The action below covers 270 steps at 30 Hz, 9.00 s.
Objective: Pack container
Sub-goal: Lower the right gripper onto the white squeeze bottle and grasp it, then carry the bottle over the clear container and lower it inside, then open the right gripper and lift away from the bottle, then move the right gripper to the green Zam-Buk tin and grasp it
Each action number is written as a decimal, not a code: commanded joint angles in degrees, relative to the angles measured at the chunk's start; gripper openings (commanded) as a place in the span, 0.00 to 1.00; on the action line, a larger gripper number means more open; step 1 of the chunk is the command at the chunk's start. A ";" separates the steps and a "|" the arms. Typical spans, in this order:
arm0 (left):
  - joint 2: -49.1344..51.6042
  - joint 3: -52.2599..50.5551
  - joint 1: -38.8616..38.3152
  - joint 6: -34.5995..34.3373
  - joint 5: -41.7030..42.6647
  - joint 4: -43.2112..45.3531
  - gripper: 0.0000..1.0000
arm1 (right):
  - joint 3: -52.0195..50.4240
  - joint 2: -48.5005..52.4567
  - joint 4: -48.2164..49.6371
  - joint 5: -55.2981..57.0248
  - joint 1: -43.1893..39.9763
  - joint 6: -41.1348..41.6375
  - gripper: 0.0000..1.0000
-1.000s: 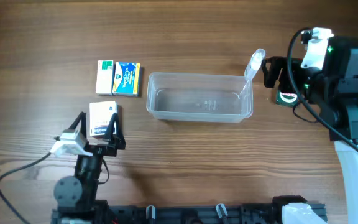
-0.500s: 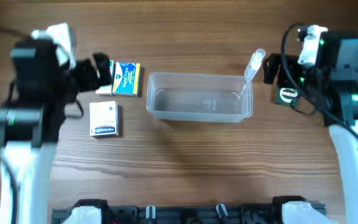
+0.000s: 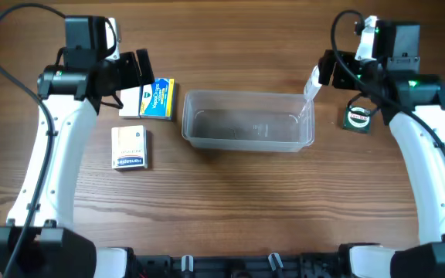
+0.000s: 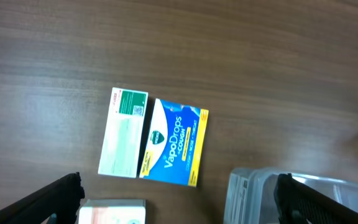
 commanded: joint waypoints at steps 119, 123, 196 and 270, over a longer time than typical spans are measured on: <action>10.32 1.22 5.51 -3.85 -8.52 1.36 1.00 | 0.87 -9.44 -14.78 9.09 16.26 12.85 0.28; 10.32 1.22 5.51 -3.85 -8.50 1.36 1.00 | 0.13 -8.52 -14.73 8.52 16.28 12.68 0.28; 10.34 1.22 5.51 -3.85 -8.50 1.36 1.00 | -18.05 6.86 5.57 22.43 22.58 14.05 0.29; 10.32 1.22 5.51 -3.82 -8.50 1.36 1.00 | -11.23 13.33 -0.37 1.36 -13.20 -9.33 1.00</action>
